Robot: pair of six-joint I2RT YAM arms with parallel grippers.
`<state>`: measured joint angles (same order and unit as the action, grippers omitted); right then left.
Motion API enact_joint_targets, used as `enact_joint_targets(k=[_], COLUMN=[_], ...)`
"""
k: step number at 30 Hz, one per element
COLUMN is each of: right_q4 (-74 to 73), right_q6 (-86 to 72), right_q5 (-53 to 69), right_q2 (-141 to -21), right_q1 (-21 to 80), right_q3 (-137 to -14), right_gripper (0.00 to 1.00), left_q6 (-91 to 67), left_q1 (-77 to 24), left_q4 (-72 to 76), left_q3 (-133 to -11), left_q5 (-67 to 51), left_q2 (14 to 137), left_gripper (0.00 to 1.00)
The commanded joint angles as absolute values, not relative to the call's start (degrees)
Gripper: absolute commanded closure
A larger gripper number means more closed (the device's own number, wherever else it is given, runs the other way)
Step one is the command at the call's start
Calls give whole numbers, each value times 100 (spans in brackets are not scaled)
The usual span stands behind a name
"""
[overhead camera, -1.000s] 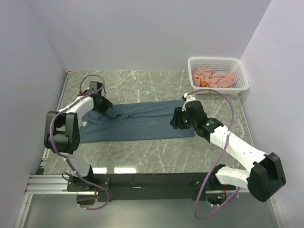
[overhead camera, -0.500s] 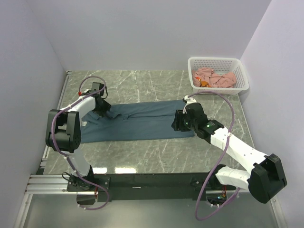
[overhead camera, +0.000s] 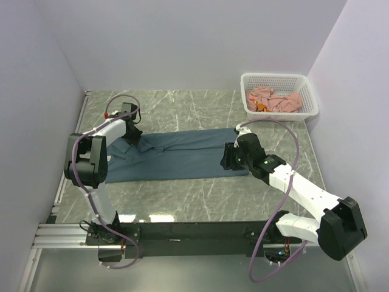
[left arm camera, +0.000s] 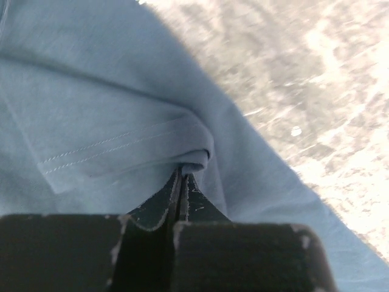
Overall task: Fold and stack the t-shirts
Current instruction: Fold the tshirt
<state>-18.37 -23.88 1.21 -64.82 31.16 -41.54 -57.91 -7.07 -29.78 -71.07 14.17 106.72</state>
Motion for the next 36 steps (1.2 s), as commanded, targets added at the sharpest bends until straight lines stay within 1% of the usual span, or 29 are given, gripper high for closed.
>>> enact_joint_targets(k=[1, 14, 22, 28, 31, 32, 34, 35, 36], right_q4=[-1784, -1749, -1731, -1688, -1635, -1617, -1556, -1530, -1451], right_q6=[-2303, -2294, -2268, -2259, -2233, -2215, -2145, -2118, -2075], right_q5=[17, 114, 229, 307, 413, 448, 597, 659, 720], right_q2=[-6346, -6530, -6636, -6706, -6741, -6741, -6785, -6837, -6873], right_q1=[3146, 3138, 3147, 3147, 3146, 3146, 3173, 3182, 3208], right_q3=[-4122, -4096, -4061, -4034, -4034, -4025, -4052, -4104, -4131], right_gripper=[47, 47, 47, 48, 48, 48, 48, 48, 47], left_q6=[-5476, -4475, -4131, -3745, -3586, -3551, -3559, -3586, -3595], left_q1=[-826, -1239, -1283, -1441, -1511, -1520, -1529, -1521, -1521], left_q4=[-2945, -2953, -2962, -2830, -2742, -2733, -2742, -2768, -2786], left_q3=[-7453, -8147, -8507, -8640, -8613, -8587, -8578, -8569, -8569], left_q5=[1652, 1995, 2039, 1916, 1863, 1863, 1889, 1933, 1951], left_q2=[10635, 10977, 11215, 11320, 11329, 11320, 11294, 11268, 11233], left_gripper=[99, 99, 97, 93, 88, 81, 73, 66, 62])
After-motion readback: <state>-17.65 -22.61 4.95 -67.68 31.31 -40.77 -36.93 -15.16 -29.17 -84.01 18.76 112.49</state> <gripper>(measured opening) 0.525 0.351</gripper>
